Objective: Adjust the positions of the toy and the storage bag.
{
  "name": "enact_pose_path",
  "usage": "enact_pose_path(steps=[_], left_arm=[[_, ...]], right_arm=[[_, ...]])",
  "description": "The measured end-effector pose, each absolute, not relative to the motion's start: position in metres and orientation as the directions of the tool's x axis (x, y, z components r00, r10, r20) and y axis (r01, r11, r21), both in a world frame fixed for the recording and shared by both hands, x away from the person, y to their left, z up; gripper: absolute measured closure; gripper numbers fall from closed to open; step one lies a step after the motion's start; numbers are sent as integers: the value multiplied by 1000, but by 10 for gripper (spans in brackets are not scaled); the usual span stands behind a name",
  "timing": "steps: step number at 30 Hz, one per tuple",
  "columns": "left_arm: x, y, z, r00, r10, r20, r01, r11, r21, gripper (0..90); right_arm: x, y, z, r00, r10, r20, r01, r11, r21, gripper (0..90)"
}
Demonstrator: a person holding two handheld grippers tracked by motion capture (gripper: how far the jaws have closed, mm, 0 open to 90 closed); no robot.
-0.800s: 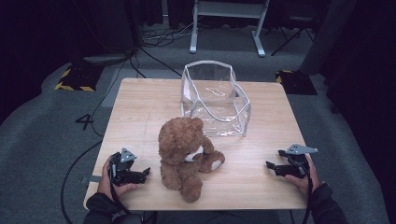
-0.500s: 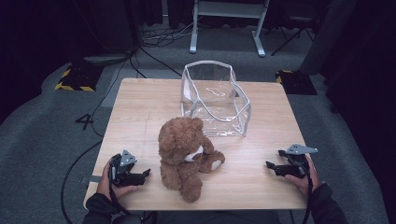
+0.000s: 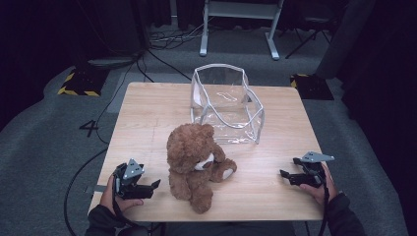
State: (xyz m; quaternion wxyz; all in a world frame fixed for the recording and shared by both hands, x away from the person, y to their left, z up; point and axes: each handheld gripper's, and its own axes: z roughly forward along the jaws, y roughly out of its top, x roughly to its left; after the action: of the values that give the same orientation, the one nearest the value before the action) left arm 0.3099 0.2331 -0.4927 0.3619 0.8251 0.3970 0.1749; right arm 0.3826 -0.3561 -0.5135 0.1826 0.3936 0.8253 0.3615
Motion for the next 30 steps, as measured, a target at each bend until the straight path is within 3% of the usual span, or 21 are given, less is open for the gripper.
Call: enact_pose_path(steps=[11, 30], left_arm=[[301, 231, -472, 611, 792, 4, 499, -388, 775, 158], [293, 207, -447, 670, 742, 12, 422, -394, 817, 156]], right_arm=[[383, -356, -513, -623, 782, -17, 518, 429, 740, 180], [383, -356, -513, -624, 782, -17, 518, 429, 740, 180]])
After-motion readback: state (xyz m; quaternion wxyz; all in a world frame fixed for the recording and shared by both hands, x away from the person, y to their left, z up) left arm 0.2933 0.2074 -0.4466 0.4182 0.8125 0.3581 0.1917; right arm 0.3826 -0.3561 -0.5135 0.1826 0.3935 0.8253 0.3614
